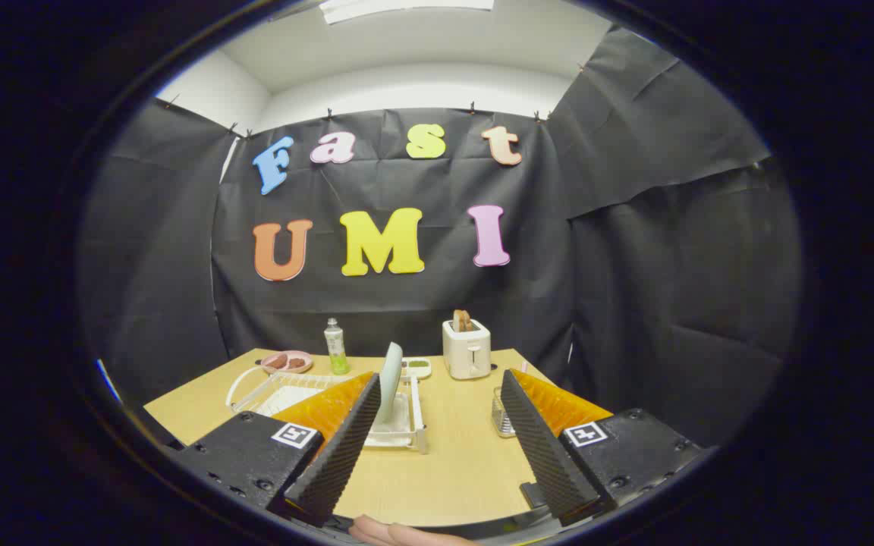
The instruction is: Take the plate from the dish rack, then take the spoon from the basket and place it into the plate.
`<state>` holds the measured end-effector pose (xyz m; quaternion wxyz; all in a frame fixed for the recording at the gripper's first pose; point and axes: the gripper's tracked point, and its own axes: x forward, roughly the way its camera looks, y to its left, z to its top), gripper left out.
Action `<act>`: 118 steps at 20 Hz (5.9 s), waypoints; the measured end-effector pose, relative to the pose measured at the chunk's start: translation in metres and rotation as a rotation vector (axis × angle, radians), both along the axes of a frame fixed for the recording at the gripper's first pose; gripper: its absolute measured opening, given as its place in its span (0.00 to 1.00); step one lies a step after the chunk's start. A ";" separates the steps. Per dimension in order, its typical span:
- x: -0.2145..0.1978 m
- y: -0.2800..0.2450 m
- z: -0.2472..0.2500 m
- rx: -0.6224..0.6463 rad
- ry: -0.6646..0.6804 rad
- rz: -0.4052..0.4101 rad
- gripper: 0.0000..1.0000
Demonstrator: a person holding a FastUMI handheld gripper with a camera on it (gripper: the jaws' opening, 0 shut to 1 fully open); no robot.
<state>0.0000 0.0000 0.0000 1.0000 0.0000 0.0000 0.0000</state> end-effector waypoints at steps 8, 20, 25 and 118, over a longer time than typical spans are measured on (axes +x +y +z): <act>0.002 0.008 0.002 -0.008 -0.005 0.014 1.00; 0.074 0.051 0.027 -0.113 0.092 0.041 1.00; 0.155 0.088 0.038 -0.211 0.247 0.076 1.00; 0.135 0.034 -0.178 -0.081 0.319 -0.012 1.00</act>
